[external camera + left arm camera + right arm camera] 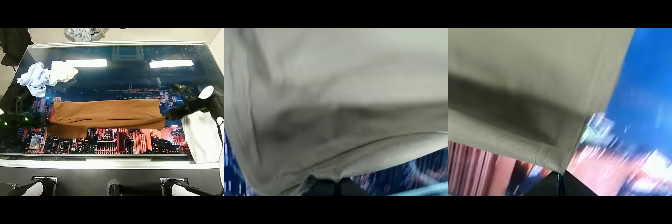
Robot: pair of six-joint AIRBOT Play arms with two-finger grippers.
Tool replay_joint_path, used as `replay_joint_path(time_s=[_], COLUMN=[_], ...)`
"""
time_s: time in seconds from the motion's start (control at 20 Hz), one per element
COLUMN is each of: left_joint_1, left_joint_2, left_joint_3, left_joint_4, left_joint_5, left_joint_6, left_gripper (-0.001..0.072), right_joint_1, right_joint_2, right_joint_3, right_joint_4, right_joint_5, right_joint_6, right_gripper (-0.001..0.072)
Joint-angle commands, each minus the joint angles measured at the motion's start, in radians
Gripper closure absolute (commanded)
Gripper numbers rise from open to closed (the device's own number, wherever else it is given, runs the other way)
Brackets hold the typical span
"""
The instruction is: Fold the shirts.
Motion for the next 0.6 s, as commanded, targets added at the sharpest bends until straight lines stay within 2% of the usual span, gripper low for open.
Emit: replay_joint_path(time_s=[0.0,0.3,0.55], left_joint_1=[0.0,-0.05,-0.072], left_joint_2=[-0.171,-0.52,-0.624], left_joint_3=[0.2,0.443,0.46], left_joint_4=[-0.054,-0.096,-0.096], left_joint_5=[0.029,0.021,0.005], left_joint_6=[-0.008,-0.054,-0.053], left_gripper=[0.0684,0.0682,0.068], right_joint_1=[0.0,0.005,0.061], right_joint_2=[-0.112,-0.322,-0.397], right_joint_3=[0.149,0.23,0.23], right_joint_4=[0.047,0.187,0.16], right_joint_5=[-0.064,-0.195,-0.235], right_joint_6=[0.027,0.093,0.071], right_gripper=[0.0682,0.068,0.0676])
